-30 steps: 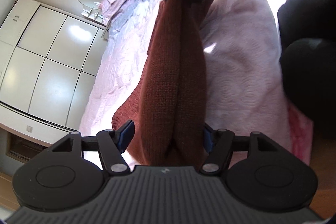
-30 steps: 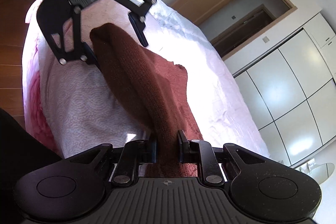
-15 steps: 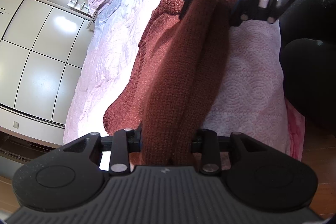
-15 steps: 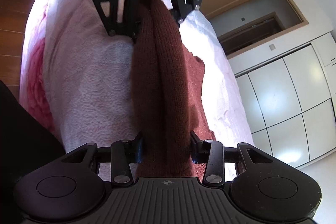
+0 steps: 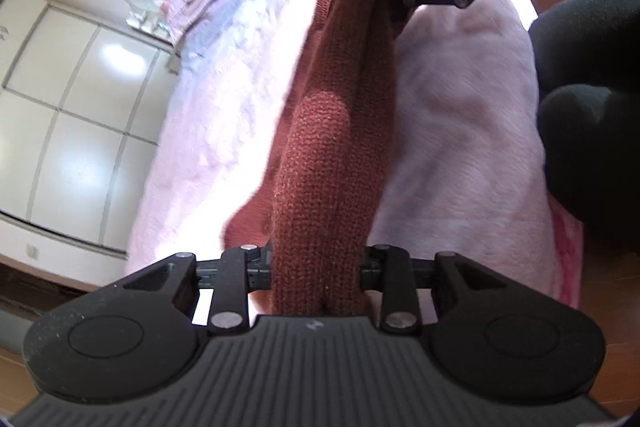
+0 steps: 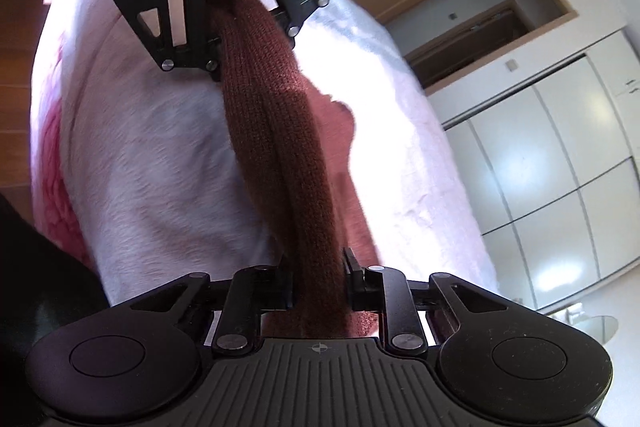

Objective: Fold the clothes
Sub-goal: 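Lift the folded maroon cardigan with both grippers and carry it toward the clothes stack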

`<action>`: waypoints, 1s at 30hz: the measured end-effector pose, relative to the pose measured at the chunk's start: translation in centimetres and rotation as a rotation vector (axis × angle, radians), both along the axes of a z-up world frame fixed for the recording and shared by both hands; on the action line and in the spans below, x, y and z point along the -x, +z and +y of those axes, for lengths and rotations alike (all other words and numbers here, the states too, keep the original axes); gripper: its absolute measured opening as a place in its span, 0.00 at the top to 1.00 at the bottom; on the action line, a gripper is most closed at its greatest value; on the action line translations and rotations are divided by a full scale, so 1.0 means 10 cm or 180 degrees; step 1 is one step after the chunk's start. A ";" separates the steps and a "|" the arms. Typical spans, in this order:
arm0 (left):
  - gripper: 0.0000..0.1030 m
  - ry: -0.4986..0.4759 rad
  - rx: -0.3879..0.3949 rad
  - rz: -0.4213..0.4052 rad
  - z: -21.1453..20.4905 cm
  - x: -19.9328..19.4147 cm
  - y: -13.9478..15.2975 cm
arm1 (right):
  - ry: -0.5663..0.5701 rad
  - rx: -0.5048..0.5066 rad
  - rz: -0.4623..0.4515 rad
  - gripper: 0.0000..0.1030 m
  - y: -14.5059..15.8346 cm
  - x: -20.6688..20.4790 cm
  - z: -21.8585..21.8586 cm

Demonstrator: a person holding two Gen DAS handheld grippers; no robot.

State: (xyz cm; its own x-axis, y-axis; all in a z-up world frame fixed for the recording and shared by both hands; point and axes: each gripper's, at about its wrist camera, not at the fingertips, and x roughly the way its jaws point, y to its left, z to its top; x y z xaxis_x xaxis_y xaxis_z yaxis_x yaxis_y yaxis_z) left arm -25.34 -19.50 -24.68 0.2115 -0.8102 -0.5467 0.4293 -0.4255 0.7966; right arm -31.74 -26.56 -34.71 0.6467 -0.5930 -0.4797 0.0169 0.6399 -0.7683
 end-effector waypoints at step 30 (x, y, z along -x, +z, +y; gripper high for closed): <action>0.75 -0.1404 0.0086 -0.0083 -2.18 1.55 1.66 | -0.1202 0.0000 -0.0464 0.81 1.75 2.17 -1.70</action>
State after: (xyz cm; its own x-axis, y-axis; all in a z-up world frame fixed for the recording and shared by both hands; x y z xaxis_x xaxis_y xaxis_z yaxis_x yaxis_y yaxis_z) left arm -40.88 -41.27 -8.05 -0.1443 -0.8400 -0.5230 0.1909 -0.5423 0.8182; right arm -53.40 -43.59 -17.25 0.4446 -0.8018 -0.3992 0.3596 0.5680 -0.7403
